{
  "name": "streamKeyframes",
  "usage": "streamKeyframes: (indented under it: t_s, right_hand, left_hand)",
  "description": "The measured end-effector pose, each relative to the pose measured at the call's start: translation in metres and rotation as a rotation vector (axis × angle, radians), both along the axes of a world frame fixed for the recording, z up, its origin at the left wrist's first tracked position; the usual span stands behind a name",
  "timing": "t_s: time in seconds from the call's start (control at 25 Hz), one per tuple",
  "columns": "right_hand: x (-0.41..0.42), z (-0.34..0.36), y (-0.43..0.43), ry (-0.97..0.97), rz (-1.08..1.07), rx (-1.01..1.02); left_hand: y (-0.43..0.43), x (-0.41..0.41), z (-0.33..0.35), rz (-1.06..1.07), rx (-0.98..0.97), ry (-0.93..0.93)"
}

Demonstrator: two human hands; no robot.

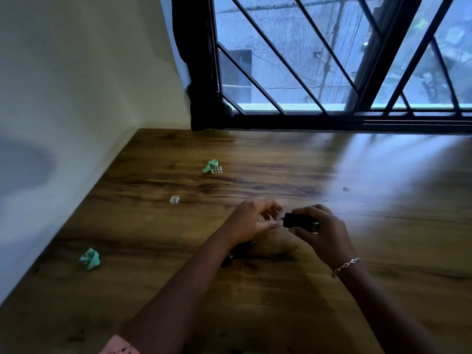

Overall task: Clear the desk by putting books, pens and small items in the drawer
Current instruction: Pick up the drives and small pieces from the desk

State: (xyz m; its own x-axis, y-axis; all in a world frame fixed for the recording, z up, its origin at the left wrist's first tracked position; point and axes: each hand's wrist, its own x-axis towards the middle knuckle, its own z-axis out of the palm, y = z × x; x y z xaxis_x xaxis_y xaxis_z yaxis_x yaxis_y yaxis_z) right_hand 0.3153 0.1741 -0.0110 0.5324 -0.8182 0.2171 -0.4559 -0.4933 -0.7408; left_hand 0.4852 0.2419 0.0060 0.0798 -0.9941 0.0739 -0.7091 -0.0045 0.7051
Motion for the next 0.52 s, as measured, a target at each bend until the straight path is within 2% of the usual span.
streamKeyframes:
  t_s: [0.28,0.52]
  right_hand:
    - [-0.013,0.005,0.007,0.016,0.031,-0.041]
    - [-0.02,0.002,0.018,-0.058,0.056,-0.014]
  left_hand:
    - [0.013,-0.02,-0.001,0.025,-0.018,0.148]
    - [0.02,-0.03,-0.004,0.116,-0.04,0.276]
